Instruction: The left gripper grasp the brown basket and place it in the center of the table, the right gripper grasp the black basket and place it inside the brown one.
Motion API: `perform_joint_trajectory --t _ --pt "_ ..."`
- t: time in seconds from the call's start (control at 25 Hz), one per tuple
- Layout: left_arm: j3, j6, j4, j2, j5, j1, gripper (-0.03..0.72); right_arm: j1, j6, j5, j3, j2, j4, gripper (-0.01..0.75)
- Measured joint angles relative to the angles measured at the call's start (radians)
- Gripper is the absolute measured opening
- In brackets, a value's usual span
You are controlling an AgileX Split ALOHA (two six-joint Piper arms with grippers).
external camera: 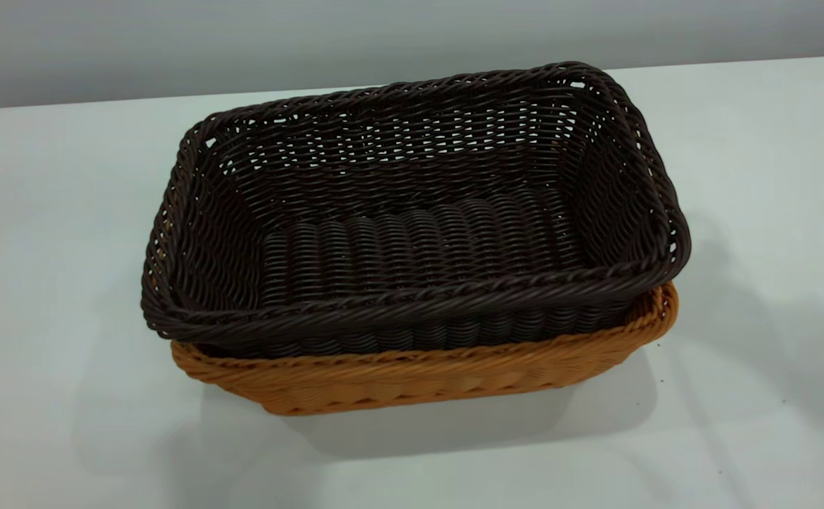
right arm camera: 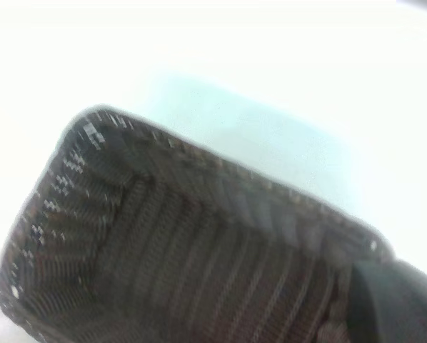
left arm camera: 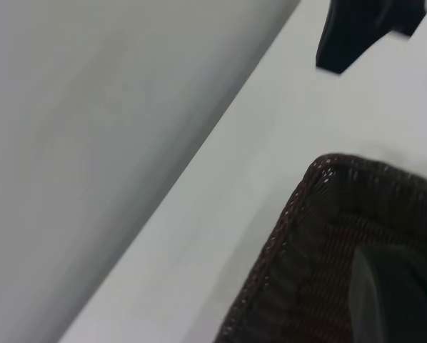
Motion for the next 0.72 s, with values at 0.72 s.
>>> perform_joint_trajectory --t 0.72 --pt "0.441 -0.241 0.012 -0.399 -0.006 0.000 -0.001 0.221 0.148 -0.241 0.439 -0.686 -0.321 0.005"
